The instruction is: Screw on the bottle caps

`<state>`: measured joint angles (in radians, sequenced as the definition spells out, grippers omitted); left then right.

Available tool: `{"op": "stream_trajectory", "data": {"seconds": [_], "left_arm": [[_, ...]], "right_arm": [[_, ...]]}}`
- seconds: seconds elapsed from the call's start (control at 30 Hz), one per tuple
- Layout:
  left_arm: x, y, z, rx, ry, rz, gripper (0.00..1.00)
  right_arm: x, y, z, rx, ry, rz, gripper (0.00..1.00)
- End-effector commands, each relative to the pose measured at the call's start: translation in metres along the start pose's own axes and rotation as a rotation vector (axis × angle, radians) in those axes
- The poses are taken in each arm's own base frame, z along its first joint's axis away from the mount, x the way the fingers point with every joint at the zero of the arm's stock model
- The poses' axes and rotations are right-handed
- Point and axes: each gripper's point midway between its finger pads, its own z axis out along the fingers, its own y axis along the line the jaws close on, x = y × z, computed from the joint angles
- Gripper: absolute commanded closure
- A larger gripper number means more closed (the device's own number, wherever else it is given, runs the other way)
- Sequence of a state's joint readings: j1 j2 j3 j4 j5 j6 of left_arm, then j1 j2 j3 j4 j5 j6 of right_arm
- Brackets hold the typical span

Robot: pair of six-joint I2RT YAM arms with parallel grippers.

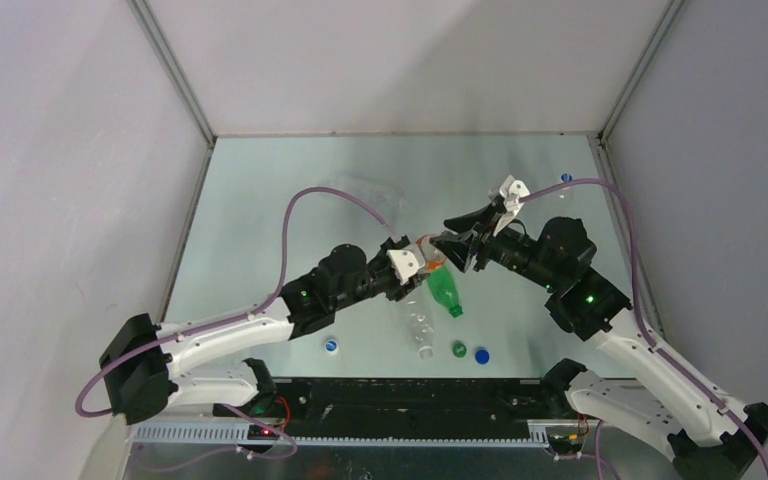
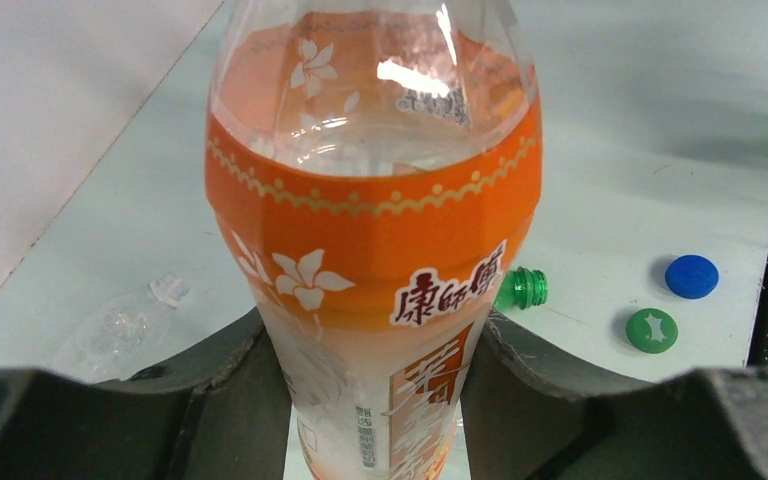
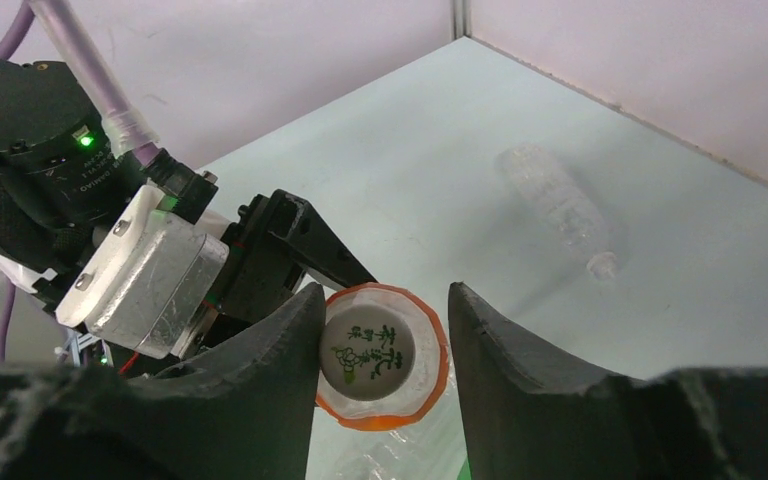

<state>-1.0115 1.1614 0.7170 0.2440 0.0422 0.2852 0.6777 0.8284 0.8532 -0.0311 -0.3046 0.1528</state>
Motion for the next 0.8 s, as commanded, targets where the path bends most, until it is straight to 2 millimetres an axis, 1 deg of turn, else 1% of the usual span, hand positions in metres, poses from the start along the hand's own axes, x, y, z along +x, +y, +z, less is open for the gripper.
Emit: {"op": "stream_trajectory", "data": {"seconds": [0.0, 0.07, 0.1, 0.13, 0.17, 0.2, 0.23, 0.27, 0.3, 0.33, 0.37, 0.4, 0.43, 0.5, 0.53, 0.57, 0.6, 0.63, 0.67, 0.7, 0.73, 0.77], "left_arm": [[-0.05, 0.005, -0.002, 0.008, -0.147, -0.049, 0.55], [-0.054, 0.005, -0.001, 0.012, -0.161, -0.067, 0.54], [-0.056, 0.006, 0.0, 0.008, -0.171, -0.071, 0.54], [-0.056, 0.006, 0.0, 0.006, -0.171, -0.084, 0.54], [-0.058, 0.007, 0.0, 0.001, -0.181, -0.089, 0.53], [-0.057, 0.009, 0.0, -0.005, -0.18, -0.102, 0.52], [-0.058, 0.011, 0.0, -0.011, -0.187, -0.108, 0.51], [-0.059, 0.012, 0.0, -0.015, -0.193, -0.118, 0.48], [-0.059, 0.013, -0.001, -0.021, -0.199, -0.127, 0.46], [-0.059, 0.014, -0.001, -0.027, -0.204, -0.132, 0.42], [-0.06, 0.017, -0.003, -0.036, -0.208, -0.144, 0.26], [-0.059, 0.019, -0.004, -0.049, -0.207, -0.151, 0.19], [-0.059, 0.022, -0.006, -0.058, -0.209, -0.157, 0.05], [-0.058, 0.026, -0.009, -0.076, -0.205, -0.167, 0.01], [-0.054, 0.027, -0.011, -0.085, -0.193, -0.172, 0.01], [-0.056, 0.032, -0.015, -0.105, -0.199, -0.18, 0.0], [-0.051, 0.033, -0.018, -0.113, -0.189, -0.185, 0.0], [-0.053, 0.039, -0.024, -0.132, -0.197, -0.193, 0.0], [-0.046, 0.04, -0.026, -0.142, -0.178, -0.198, 0.0], [-0.047, 0.049, -0.034, -0.179, -0.183, -0.203, 0.0], [-0.038, 0.052, -0.038, -0.196, -0.155, -0.207, 0.0], [-0.039, 0.064, -0.048, -0.244, -0.158, -0.21, 0.0]], "right_arm": [[-0.007, 0.003, 0.005, -0.019, -0.039, 0.006, 0.54], [-0.004, 0.004, 0.006, -0.025, -0.034, 0.022, 0.6], [-0.003, 0.005, 0.007, -0.031, -0.032, 0.024, 0.66], [-0.002, 0.005, 0.007, -0.032, -0.03, 0.029, 0.69], [-0.002, 0.006, 0.008, -0.035, -0.026, 0.031, 0.77], [-0.001, 0.005, 0.008, -0.035, -0.024, 0.032, 0.83], [0.0, 0.005, 0.008, -0.034, -0.021, 0.034, 0.95], [0.0, 0.005, 0.008, -0.034, -0.022, 0.034, 0.98], [0.0, 0.005, 0.007, -0.031, -0.021, 0.034, 1.0], [-0.001, 0.004, 0.007, -0.028, -0.023, 0.031, 1.0], [-0.001, 0.001, 0.005, -0.018, -0.02, 0.031, 1.0], [-0.003, 0.0, 0.004, -0.012, -0.022, 0.026, 1.0], [-0.001, -0.004, 0.002, 0.005, -0.009, 0.028, 1.0], [-0.009, -0.012, -0.003, 0.046, -0.011, 0.01, 1.0], [-0.011, -0.017, -0.005, 0.068, -0.011, -0.008, 1.0], [-0.016, -0.027, -0.01, 0.117, -0.011, -0.032, 1.0], [-0.018, -0.033, -0.013, 0.146, -0.01, -0.043, 1.0], [-0.021, -0.046, -0.02, 0.208, -0.006, -0.067, 1.0], [-0.02, -0.057, -0.026, 0.259, 0.011, -0.075, 1.0], [-0.025, -0.069, -0.034, 0.324, 0.004, -0.101, 1.0], [-0.024, -0.088, -0.044, 0.419, 0.016, -0.108, 1.0], [-0.026, -0.099, -0.053, 0.473, 0.016, -0.125, 1.0]]}}
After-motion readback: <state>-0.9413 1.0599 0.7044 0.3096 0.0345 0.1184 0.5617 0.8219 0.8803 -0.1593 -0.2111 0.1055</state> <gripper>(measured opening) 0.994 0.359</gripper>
